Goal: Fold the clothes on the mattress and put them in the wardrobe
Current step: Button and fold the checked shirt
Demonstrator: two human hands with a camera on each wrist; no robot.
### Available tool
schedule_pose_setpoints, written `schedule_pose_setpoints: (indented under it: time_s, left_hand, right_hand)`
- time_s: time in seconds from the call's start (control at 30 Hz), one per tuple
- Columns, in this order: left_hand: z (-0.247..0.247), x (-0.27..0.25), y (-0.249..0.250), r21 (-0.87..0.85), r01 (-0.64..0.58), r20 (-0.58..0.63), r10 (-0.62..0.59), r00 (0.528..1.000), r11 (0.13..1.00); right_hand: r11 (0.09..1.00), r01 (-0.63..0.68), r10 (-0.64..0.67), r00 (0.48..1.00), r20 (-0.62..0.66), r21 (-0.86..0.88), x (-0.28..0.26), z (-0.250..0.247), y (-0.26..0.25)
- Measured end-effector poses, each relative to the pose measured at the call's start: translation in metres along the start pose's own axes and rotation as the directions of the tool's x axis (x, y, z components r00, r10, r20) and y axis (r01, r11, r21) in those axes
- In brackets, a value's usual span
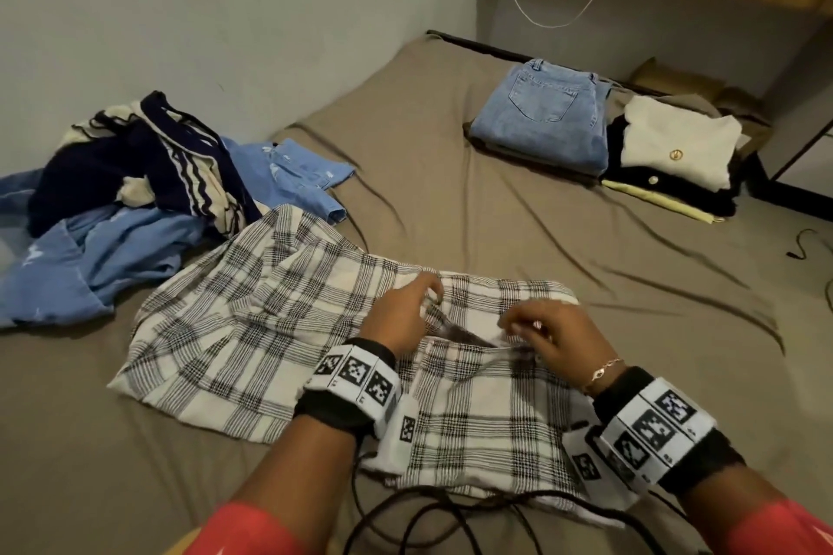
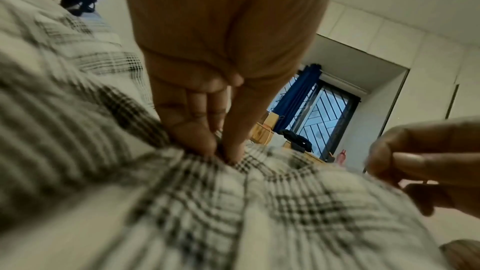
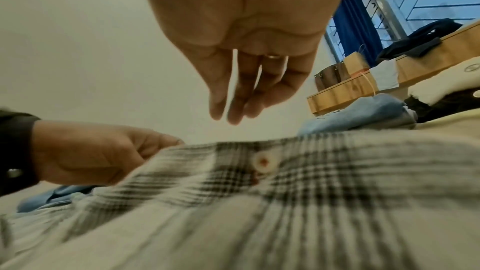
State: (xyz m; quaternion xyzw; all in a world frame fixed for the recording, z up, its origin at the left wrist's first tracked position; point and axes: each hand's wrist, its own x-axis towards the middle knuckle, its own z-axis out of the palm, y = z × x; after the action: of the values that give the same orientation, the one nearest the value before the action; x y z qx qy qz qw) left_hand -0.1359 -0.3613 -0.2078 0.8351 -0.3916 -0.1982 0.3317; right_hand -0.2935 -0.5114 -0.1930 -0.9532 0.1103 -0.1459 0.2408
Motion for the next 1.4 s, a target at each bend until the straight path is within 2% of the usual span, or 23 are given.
schedule_pose_setpoints:
  time_s: [0.07, 0.13, 0.2, 0.23, 0.27, 0.33, 0.4, 0.47, 0.53, 0.63, 0.7, 0.8, 0.87, 0.97, 1.0, 1.1, 1.17, 1.23, 1.3, 1.37, 1.4]
  left_hand:
    - [-0.005, -0.002, 0.004, 0.065, -0.068, 0.045, 0.065, 0.997, 0.996]
    - [-0.011, -0.004, 0.005, 0.086, -0.058, 0.096, 0.049, 0.994, 0.995]
    - [-0.015, -0.007, 0.004, 0.089, -0.039, 0.15, 0.025, 0.988, 0.995]
    - [-0.016, -0.009, 0.004, 0.072, -0.028, 0.158, 0.016, 0.987, 0.997]
    - [-0.016, -0.011, 0.004, 0.037, -0.007, 0.149, 0.001, 0.989, 0.999]
    - [-0.015, -0.01, 0.004, -0.107, 0.076, 0.076, -0.068, 0.995, 0.991]
    - [-0.012, -0.008, 0.002, -0.401, 0.199, 0.043, -0.199, 0.979, 0.894]
    - [-0.008, -0.006, -0.001, -0.557, 0.309, 0.128, -0.288, 0.949, 0.771]
    - [-0.006, -0.005, 0.0, -0.585, 0.348, 0.215, -0.274, 0.938, 0.733]
    - [-0.008, -0.008, 0.006, -0.565, 0.333, 0.301, -0.188, 0.935, 0.755]
    - [-0.012, -0.011, 0.009, -0.583, 0.32, 0.349, -0.126, 0.929, 0.747]
    - [-0.014, -0.015, 0.015, -0.603, 0.311, 0.369, -0.088, 0.925, 0.735]
    - [-0.013, -0.016, 0.015, -0.644, 0.31, 0.327, -0.115, 0.938, 0.699]
    - [-0.012, -0.011, 0.009, -0.734, 0.212, 0.124, -0.18, 0.976, 0.645]
    - [-0.01, -0.008, 0.005, -0.742, 0.201, 0.076, -0.218, 0.973, 0.639]
    - [-0.004, -0.002, -0.002, -0.759, 0.243, 0.037, -0.333, 0.942, 0.604]
    - [-0.002, 0.0, -0.006, -0.721, 0.228, -0.047, -0.374, 0.926, 0.655]
    - [-0.007, -0.006, -0.006, -0.58, 0.258, -0.086, -0.373, 0.924, 0.772]
    - [-0.01, -0.016, -0.006, -0.404, 0.342, -0.03, -0.386, 0.922, 0.848]
    - [-0.013, -0.025, -0.005, -0.262, 0.418, 0.011, -0.43, 0.903, 0.87]
    - [-0.013, -0.03, -0.004, -0.247, 0.439, 0.029, -0.446, 0.895, 0.864]
  right_hand:
    - [1.0, -0.01, 0.015, 0.984, 0.178, -0.028, 0.0, 0.01, -0.016]
    - [0.976, -0.066, 0.139, 0.922, 0.363, -0.206, 0.007, 0.022, -0.026]
    - [0.954, -0.093, 0.211, 0.884, 0.418, -0.285, 0.012, 0.026, -0.033]
    - [0.962, -0.106, 0.205, 0.89, 0.406, -0.253, 0.013, 0.023, -0.035]
    - [0.979, -0.127, 0.18, 0.906, 0.384, -0.159, 0.014, 0.02, -0.035]
    - [0.961, -0.207, 0.13, 0.923, 0.361, 0.183, 0.01, 0.014, -0.029]
    - [0.814, -0.24, 0.078, 0.947, 0.311, 0.529, 0.004, 0.01, -0.024]
    - [0.709, -0.239, 0.072, 0.961, 0.268, 0.663, 0.001, 0.009, -0.02]
    - [0.675, -0.244, 0.091, 0.964, 0.25, 0.696, 0.002, 0.01, -0.016]
    - [0.687, -0.263, 0.162, 0.964, 0.21, 0.677, 0.006, 0.016, -0.011]
    - [0.813, -0.282, 0.224, 0.959, 0.175, 0.508, 0.01, 0.022, -0.013]
    - [0.945, -0.258, 0.195, 0.938, 0.287, 0.2, 0.016, 0.03, -0.023]
    - [0.963, -0.237, 0.188, 0.93, 0.316, 0.127, 0.018, 0.032, -0.029]
    - [0.97, -0.227, 0.194, 0.937, 0.292, 0.084, 0.018, 0.033, -0.029]
    - [0.97, -0.231, 0.201, 0.936, 0.29, 0.073, 0.018, 0.033, -0.029]
    - [0.966, -0.241, 0.216, 0.951, 0.222, 0.094, 0.019, 0.034, -0.028]
    - [0.967, -0.237, 0.212, 0.954, 0.213, 0.098, 0.021, 0.034, -0.029]
    - [0.974, -0.224, 0.203, 0.94, 0.275, 0.046, 0.021, 0.034, -0.029]
    - [0.975, -0.217, 0.196, 0.942, 0.272, 0.048, 0.016, 0.03, -0.027]
    - [0.966, -0.239, 0.215, 0.956, 0.198, 0.103, 0.003, 0.018, -0.022]
    - [0.958, -0.254, 0.232, 0.959, 0.163, 0.131, -0.007, 0.012, -0.019]
